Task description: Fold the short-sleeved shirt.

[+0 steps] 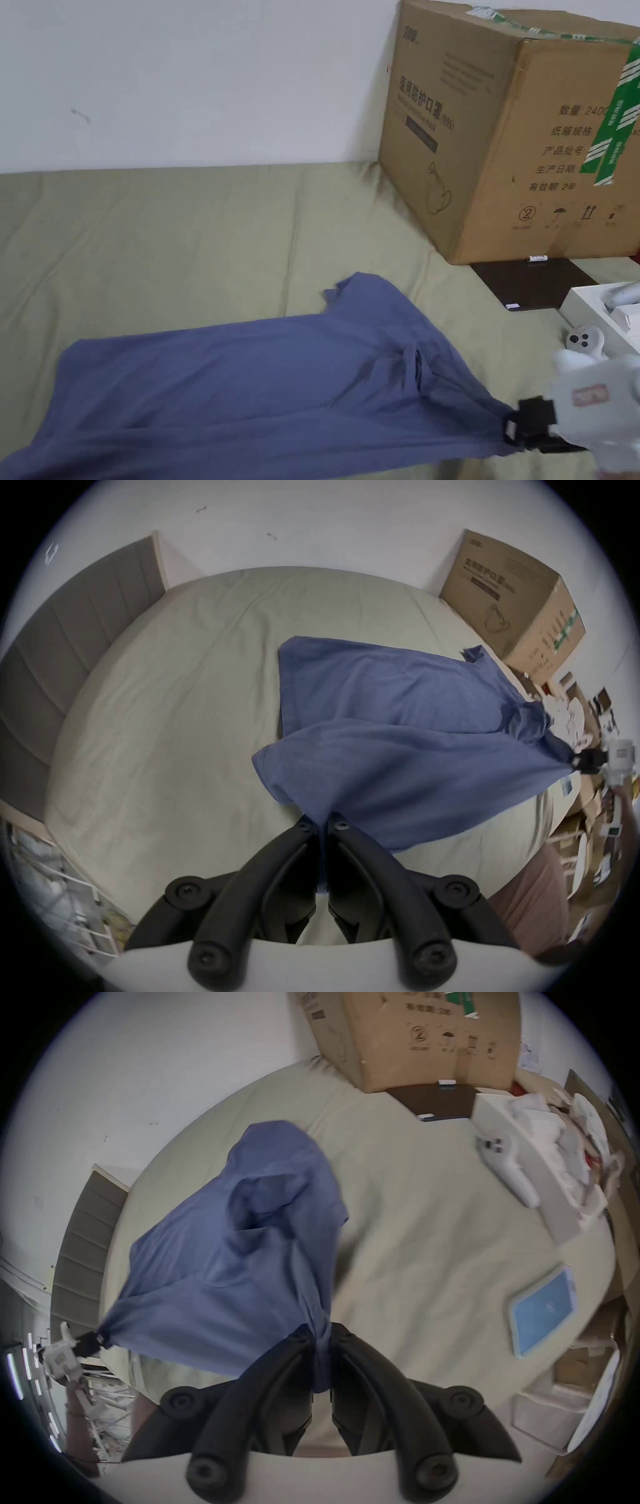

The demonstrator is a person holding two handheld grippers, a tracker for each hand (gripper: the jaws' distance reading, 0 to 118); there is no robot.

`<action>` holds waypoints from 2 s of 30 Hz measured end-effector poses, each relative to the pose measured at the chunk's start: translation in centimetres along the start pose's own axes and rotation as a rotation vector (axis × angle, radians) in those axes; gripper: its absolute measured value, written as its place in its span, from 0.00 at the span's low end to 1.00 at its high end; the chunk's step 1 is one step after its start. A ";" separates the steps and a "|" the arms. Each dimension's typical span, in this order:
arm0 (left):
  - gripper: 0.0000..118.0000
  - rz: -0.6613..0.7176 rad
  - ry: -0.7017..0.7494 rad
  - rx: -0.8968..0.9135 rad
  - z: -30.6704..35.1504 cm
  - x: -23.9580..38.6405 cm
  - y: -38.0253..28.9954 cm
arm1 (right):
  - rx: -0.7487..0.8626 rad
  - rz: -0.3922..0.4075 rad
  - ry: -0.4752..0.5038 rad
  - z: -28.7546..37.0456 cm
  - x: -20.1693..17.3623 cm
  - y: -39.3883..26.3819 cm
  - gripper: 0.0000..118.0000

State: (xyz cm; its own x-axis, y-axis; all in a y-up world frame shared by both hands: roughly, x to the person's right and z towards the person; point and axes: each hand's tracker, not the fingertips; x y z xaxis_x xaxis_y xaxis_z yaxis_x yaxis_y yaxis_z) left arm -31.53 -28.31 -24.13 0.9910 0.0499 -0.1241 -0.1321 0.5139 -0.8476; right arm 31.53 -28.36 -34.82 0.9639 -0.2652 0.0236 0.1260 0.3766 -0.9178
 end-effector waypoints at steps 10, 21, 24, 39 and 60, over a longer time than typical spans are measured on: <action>0.02 0.007 -0.079 -0.220 -2.5 -2.6 -7.8 | -0.175 -0.112 0.010 -1.5 2.4 -10.6 0.07; 0.98 0.213 -0.261 -0.167 0.6 -5.2 -5.9 | -0.021 -0.179 0.059 1.6 1.8 -7.5 1.00; 0.98 0.251 -0.320 0.009 4.0 -4.0 -4.5 | 0.142 -0.148 0.112 5.2 -2.4 -7.0 1.00; 0.00 0.020 -0.074 0.463 4.2 -0.4 9.3 | 0.660 0.102 0.350 6.5 -17.8 1.0 0.02; 1.00 0.042 -0.030 -0.098 -23.3 -5.9 13.8 | 0.332 -0.005 0.333 -2.4 -14.3 2.8 0.02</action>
State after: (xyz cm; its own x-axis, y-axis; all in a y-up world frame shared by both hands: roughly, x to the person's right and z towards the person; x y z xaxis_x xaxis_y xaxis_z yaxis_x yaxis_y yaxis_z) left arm -39.68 -41.46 -47.08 0.9845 0.0963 -0.1465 -0.1738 0.4243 -0.8887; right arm 17.52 -25.62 -38.71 0.8421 -0.5177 -0.1511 0.2509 0.6240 -0.7400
